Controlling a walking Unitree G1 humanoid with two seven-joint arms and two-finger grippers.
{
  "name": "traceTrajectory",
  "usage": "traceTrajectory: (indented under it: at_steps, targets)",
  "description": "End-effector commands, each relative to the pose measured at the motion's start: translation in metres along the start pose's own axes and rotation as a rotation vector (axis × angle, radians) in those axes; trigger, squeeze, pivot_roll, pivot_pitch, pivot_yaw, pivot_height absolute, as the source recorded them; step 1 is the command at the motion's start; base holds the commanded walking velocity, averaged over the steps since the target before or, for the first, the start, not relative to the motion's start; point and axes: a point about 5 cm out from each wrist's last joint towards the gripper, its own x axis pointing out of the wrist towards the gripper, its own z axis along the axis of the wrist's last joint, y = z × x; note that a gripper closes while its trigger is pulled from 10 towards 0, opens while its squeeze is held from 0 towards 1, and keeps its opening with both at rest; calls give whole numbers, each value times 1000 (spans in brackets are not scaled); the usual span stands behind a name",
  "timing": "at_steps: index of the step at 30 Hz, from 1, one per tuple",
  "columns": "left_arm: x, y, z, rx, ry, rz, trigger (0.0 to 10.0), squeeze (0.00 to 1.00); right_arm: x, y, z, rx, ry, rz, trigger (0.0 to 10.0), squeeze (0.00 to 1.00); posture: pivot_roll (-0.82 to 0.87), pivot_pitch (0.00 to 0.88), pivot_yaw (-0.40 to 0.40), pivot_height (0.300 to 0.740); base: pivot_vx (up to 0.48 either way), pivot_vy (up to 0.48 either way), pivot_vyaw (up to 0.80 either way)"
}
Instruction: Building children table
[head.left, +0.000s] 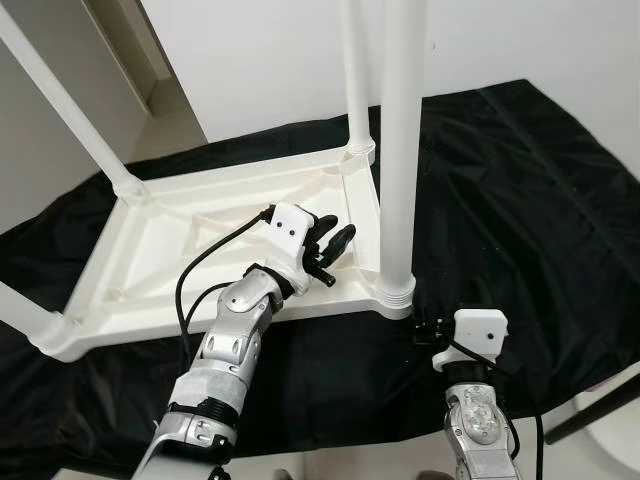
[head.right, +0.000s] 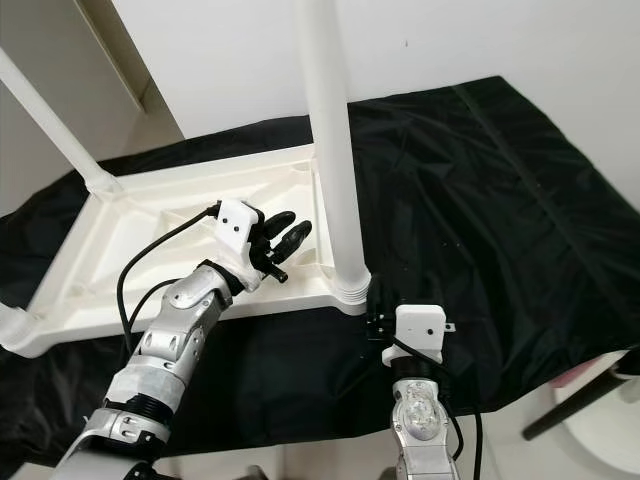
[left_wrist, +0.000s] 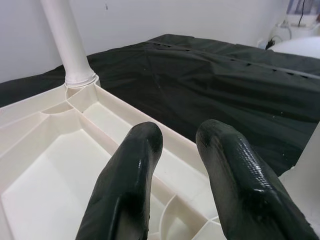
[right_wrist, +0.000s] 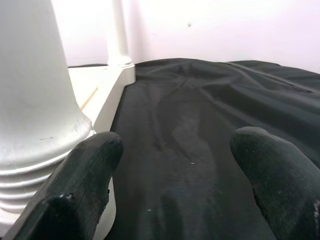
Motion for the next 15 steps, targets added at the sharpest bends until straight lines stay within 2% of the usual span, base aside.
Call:
traceTrajectory:
  at_steps: [1,10,15]
  targets:
    - [-6,0,-1,8,-4,-33,10000,0,-2,17,0,35,11,87,10000,0,-11,0,122,740,0,0,0]
    - [-17,-2,-7,23,6,-96,10000,0,0,8,4,21,5,144,10000,0,-3,0,47,740,0,0,0]
    - [-23,-2,-8,28,9,-122,10000,0,-3,4,4,15,13,148,10000,0,-7,0,41,740,0,0,0]
